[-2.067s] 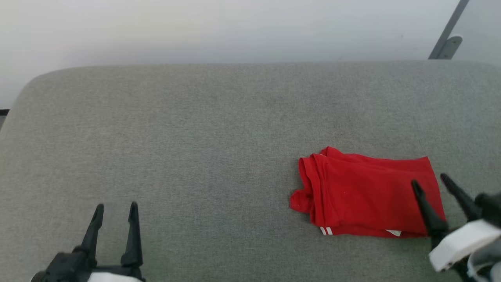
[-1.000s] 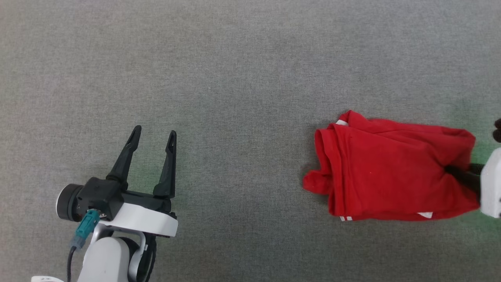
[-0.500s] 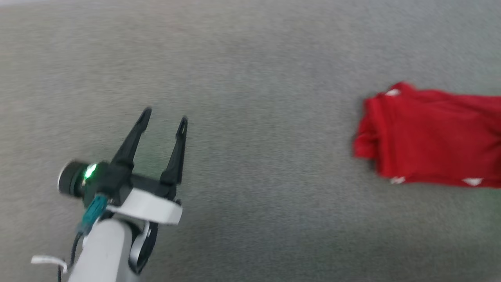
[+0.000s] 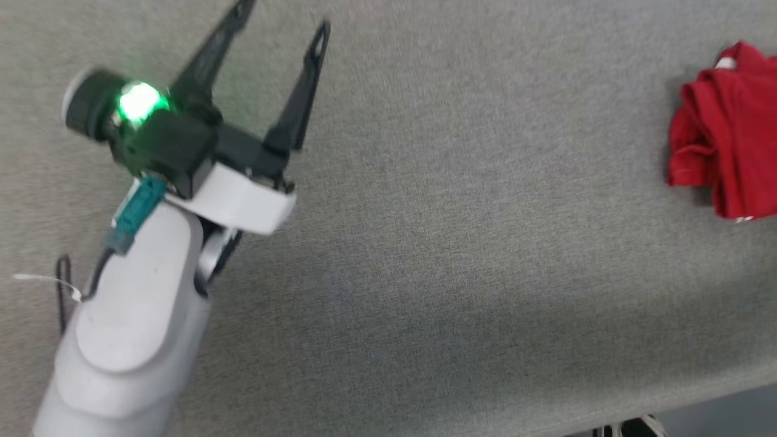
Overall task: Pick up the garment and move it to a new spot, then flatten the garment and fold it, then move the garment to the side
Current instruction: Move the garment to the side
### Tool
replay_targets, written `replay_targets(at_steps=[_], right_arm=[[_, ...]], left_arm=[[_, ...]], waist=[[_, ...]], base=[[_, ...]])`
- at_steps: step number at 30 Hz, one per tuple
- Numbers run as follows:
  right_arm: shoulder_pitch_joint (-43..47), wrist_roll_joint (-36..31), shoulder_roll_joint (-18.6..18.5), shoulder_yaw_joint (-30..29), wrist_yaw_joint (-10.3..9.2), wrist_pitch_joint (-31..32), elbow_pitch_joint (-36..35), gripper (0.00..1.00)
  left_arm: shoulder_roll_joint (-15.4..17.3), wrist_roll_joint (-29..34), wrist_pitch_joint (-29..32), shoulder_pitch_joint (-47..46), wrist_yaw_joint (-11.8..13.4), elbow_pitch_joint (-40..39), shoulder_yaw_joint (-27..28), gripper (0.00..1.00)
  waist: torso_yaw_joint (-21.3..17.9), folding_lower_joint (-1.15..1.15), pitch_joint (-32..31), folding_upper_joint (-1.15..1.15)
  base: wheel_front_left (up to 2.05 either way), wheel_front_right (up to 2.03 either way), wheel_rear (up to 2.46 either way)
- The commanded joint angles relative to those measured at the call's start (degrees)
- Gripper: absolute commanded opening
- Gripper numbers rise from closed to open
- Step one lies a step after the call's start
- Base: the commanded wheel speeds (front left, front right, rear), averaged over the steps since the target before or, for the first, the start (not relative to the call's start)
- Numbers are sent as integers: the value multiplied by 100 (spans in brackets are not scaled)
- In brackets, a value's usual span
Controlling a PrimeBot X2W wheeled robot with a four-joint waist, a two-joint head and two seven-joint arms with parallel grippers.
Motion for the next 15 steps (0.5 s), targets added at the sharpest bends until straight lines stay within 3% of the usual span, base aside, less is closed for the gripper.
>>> replay_targets(at_steps=[1,10,15], right_arm=[[-182,-148,2,73,-5,-129,117,0],[-1408,-1280,196,323,-5,-1044,1670,0],[-1799,-1535,515,253,-5,-1472,2424,0]], left_arm=[[25,73,-26,-178,5,-5,-28,100],[227,88,-26,-702,5,-42,-133,100],[233,80,-26,-652,5,10,-97,100]], waist=[[-79,0,265,0],[-134,0,640,0],[-111,0,654,0]], base=[[0,0,0],[0,0,0],[0,0,0]])
